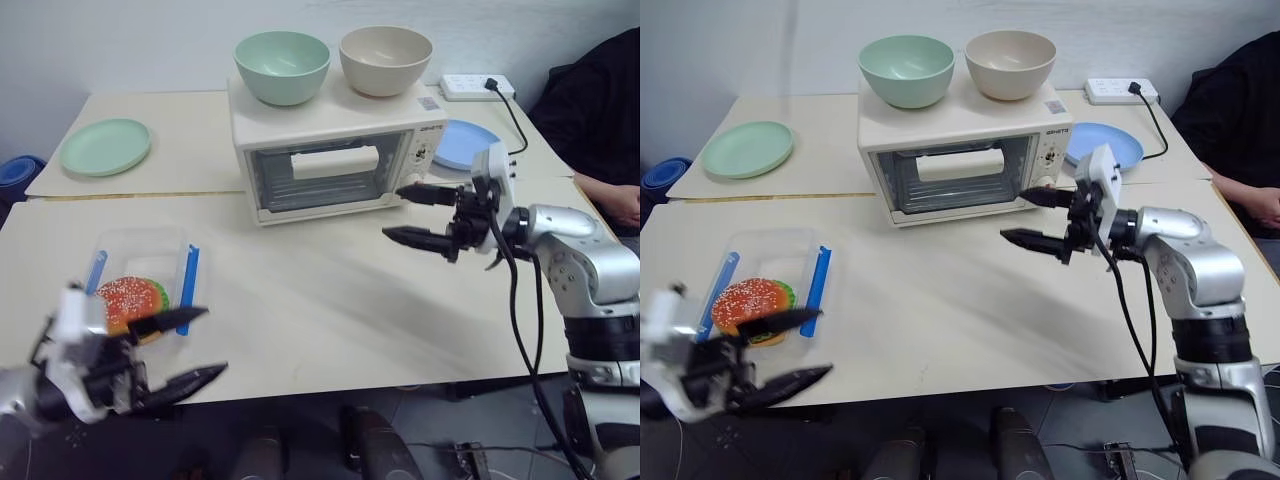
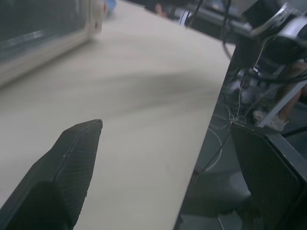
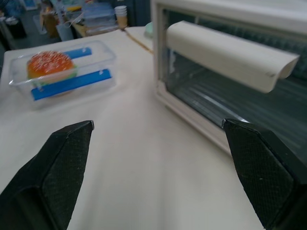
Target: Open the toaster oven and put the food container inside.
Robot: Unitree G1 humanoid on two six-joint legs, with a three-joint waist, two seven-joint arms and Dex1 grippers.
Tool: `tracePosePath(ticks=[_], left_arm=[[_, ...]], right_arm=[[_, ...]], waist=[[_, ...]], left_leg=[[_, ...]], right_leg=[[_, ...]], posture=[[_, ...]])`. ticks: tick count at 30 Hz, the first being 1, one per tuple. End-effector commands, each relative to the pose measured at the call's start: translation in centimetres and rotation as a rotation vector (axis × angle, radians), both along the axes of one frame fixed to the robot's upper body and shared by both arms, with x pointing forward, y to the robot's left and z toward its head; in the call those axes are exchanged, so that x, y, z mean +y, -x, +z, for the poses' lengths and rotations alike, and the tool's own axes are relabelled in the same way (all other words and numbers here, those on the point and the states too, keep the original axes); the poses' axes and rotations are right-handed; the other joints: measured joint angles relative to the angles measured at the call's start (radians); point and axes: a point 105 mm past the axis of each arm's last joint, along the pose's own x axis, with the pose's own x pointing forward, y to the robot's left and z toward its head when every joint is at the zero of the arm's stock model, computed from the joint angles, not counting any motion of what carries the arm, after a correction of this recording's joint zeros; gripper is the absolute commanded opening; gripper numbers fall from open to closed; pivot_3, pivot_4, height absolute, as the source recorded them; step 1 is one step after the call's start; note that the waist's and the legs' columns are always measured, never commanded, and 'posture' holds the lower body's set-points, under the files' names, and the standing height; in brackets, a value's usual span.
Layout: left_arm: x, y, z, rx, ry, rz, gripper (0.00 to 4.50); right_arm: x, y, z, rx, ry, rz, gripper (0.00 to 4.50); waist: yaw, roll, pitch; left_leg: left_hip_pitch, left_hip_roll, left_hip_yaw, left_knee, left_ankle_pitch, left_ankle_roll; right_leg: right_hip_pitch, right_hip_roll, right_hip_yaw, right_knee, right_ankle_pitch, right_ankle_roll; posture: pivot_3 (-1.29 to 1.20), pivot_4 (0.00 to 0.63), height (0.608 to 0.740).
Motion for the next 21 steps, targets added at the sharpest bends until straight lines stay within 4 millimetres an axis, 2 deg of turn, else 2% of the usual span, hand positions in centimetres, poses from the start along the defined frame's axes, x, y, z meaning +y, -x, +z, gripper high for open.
tracePosePath(ticks=[1,5,9,15,21], left_arm=[[1.2,-1.7,4.1,-0.077,0.036,0.019,4.50],[0.8,-4.2,6.3,-0.134,0.004,0.027,4.50],[0.0,-6.2,7.3,-0.178,-0.027,0.028,4.50],[-0.5,-8.1,8.1,-0.221,-0.051,0.043,4.50],[-0.5,-9.3,8.5,-0.251,-0.056,0.074,4.50]], right_arm=[[-0.3,-3.2,0.6,-0.027,0.010,-0.114,4.47],[0.3,-5.4,0.9,-0.038,0.004,-0.163,4.47],[1.5,-6.0,1.4,-0.044,-0.010,-0.138,4.47],[3.6,-3.5,2.2,-0.097,-0.006,0.036,4.47],[4.1,-0.3,2.1,-0.106,-0.019,0.167,4.47]], waist=[[-0.001,0.000,0.000],[-0.004,0.001,0.001],[-0.010,0.001,0.001],[-0.028,0.002,0.001],[-0.022,0.002,0.001]], left_leg=[[0.000,-0.001,0.000,0.000,0.000,0.000],[0.000,-0.002,0.000,-0.002,0.000,0.000],[-0.003,-0.001,0.000,-0.002,-0.001,0.000],[-0.005,0.000,0.001,-0.002,-0.002,-0.001],[-0.006,0.002,0.000,-0.002,-0.002,-0.001]], right_leg=[[0.000,0.000,0.000,0.001,0.000,0.000],[-0.001,-0.001,0.000,0.000,0.001,0.001],[-0.003,-0.002,0.000,0.001,0.001,0.002],[-0.005,-0.002,0.001,0.001,0.002,0.003],[-0.006,-0.001,0.000,0.002,0.002,0.003]], posture=[[0.00,0.150,0.740],[0.00,0.150,0.740],[0.00,0.150,0.740],[0.00,0.150,0.740],[0.00,0.150,0.740]])
